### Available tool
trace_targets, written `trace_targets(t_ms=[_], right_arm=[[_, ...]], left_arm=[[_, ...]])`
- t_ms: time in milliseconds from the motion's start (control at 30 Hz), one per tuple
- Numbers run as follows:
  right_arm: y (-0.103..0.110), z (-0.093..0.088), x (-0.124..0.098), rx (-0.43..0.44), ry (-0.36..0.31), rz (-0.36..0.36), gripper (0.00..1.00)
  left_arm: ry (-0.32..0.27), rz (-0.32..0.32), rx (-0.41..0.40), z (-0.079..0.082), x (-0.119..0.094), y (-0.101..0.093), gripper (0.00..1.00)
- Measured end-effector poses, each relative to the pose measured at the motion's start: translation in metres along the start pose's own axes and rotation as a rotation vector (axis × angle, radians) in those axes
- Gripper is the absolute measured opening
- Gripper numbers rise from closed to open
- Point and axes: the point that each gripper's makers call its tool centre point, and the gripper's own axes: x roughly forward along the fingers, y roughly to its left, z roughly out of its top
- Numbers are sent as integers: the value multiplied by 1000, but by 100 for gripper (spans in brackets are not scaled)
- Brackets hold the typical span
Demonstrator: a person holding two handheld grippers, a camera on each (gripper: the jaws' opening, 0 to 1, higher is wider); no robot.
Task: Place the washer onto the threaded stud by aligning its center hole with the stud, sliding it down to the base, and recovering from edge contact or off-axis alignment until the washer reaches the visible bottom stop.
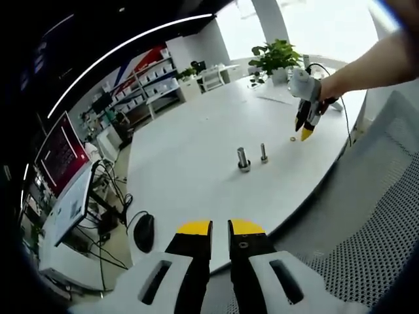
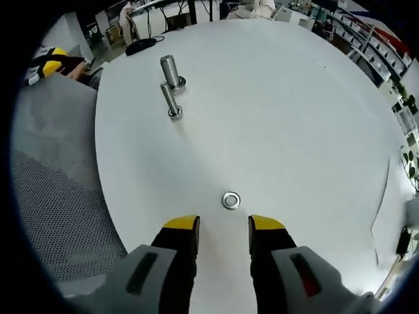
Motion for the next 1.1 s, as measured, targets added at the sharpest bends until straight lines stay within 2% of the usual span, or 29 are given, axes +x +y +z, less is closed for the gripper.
trace_targets(t_ms=[133, 267, 500, 667, 800, 867, 1100], right_arm=[[-1, 3, 7, -7, 23, 16, 31], [-1, 7, 14, -54, 50, 37, 28], [-3, 7, 14, -123, 99, 45, 26], [-3, 8, 14, -132, 110, 44, 24], [-4, 10, 15, -138, 103, 40, 18], [-3, 10, 15, -181, 108, 37, 16], [-2, 10, 15, -173, 116, 19, 14]], left_arm=[[8, -2, -1, -1, 1, 0, 7], [13, -5, 0, -2, 0, -1, 7], [20, -1, -1, -3, 1, 0, 7], [15, -4, 4, -2, 1, 0, 7], [27, -3, 5, -4, 2, 0, 7], [38, -2, 9, -6, 2, 0, 7], [35, 3, 6, -6, 2, 1, 7]])
